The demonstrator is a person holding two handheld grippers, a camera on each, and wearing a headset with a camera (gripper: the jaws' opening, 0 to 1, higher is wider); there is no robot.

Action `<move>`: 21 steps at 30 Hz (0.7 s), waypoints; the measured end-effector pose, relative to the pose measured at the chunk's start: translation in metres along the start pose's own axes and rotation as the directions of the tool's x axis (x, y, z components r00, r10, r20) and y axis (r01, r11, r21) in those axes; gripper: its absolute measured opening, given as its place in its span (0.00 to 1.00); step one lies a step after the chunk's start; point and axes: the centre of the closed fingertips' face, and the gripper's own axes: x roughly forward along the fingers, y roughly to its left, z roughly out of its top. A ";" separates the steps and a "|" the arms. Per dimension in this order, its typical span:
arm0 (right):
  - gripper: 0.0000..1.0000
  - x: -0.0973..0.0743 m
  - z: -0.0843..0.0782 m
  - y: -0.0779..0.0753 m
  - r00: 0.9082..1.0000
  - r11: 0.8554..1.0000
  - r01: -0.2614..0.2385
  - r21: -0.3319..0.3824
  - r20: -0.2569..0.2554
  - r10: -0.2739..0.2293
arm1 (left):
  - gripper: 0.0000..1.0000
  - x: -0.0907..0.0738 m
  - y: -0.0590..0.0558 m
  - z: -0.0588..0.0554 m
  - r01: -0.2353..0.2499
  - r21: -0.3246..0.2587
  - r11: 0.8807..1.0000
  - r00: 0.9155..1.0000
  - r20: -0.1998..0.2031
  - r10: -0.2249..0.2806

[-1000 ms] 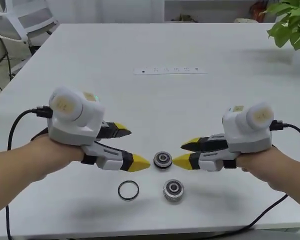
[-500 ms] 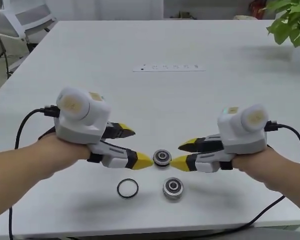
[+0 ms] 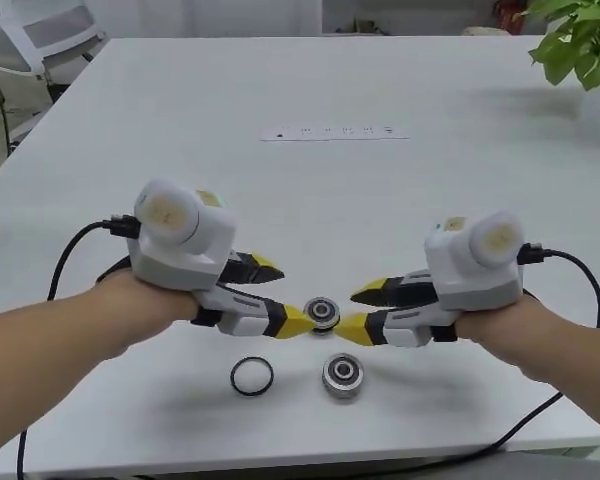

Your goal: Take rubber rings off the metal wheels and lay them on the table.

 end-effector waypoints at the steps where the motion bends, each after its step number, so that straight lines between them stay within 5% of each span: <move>1: 0.31 0.000 0.000 0.000 1.000 1.000 0.000 0.000 -0.001 0.000 | 0.48 0.001 0.000 0.000 0.002 0.000 1.000 1.000 -0.001 -0.002; 21: 0.31 0.002 -0.003 0.000 1.000 1.000 0.001 -0.008 -0.012 -0.001 | 0.35 0.024 -0.002 -0.007 0.033 0.021 0.999 0.999 -0.039 -0.032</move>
